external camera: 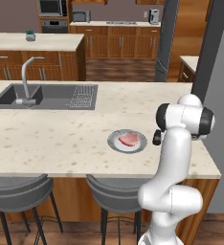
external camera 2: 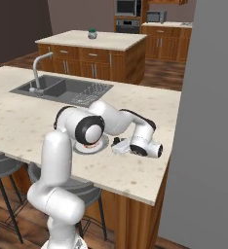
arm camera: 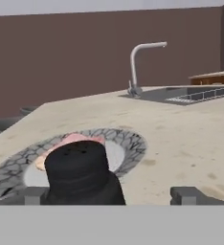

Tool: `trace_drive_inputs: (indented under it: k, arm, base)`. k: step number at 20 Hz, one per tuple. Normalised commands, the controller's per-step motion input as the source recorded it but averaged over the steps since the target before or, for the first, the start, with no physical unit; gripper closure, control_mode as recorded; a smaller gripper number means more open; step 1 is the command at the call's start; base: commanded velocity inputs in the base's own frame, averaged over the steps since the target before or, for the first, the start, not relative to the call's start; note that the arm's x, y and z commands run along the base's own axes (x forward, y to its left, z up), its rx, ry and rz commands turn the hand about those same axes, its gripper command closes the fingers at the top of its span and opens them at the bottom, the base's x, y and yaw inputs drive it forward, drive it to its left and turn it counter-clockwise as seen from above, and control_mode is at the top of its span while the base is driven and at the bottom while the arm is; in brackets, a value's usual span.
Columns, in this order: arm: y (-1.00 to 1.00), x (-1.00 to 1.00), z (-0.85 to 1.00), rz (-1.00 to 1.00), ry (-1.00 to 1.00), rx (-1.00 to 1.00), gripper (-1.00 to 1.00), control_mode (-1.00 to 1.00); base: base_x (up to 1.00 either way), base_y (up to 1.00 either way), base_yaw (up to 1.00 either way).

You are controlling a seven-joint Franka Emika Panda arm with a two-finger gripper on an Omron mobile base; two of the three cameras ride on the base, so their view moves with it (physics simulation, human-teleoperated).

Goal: Retrieve the shaker from the cabinet and place it next the steak on a plate on the dining table.

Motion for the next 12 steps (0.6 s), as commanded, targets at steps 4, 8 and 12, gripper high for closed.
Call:
trace_drive_inputs:
  k: [4, 8, 12]
  arm:
    - [0.0, -0.31, 0.0, 0.01, -0.07, 0.0, -1.0, -1.0]
    - [-0.01, -0.26, 0.0, 0.0, -0.04, 0.0, -1.0, -1.0]
    - [-0.3, -0.41, 0.0, 0.0, -0.07, 0.01, -1.0, -1.0]
  base:
    - [0.0, 0.0, 0.0]
    - [0.0, 0.0, 0.0]
    - [0.0, 0.0, 0.0]
